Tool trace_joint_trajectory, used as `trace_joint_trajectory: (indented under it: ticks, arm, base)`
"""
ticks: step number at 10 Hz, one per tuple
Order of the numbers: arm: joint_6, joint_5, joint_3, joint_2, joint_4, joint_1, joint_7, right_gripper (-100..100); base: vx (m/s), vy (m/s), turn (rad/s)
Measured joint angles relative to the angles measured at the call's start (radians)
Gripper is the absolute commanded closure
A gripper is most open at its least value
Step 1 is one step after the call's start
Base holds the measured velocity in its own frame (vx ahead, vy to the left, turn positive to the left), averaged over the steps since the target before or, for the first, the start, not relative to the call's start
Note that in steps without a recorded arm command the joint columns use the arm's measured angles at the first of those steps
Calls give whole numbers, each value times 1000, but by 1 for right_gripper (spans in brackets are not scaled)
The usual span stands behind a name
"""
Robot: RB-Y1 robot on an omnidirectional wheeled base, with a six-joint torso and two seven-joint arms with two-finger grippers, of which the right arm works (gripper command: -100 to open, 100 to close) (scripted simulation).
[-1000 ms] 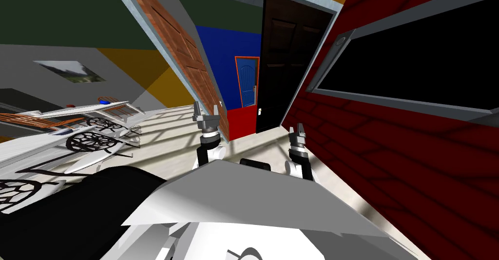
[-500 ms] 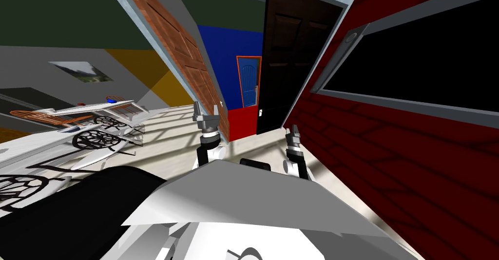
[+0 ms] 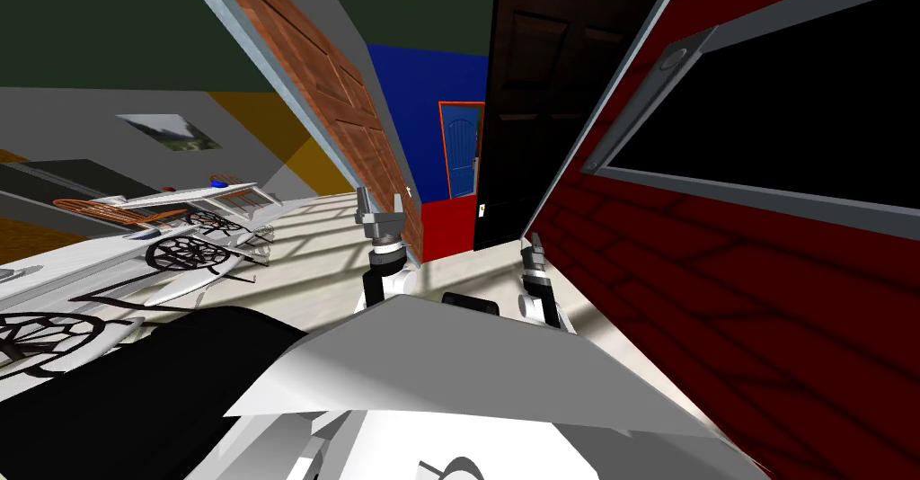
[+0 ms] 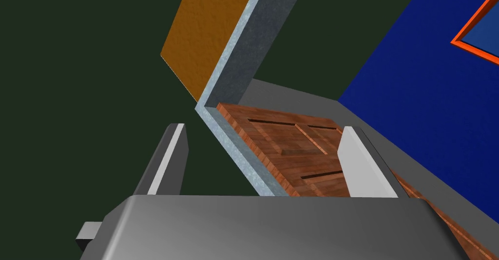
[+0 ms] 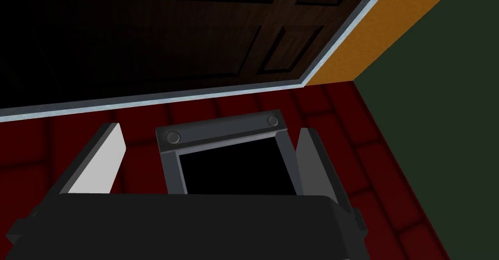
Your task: Push the door open
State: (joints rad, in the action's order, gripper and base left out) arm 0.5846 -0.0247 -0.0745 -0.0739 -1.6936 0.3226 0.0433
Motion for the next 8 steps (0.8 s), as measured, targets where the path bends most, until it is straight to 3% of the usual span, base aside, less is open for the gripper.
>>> trace_joint_trajectory:
  ticks: [8]
  arm:
    - [35, 17, -18, -5, 211, -87, -15, -100]
  base:
    - [100, -36, 67]
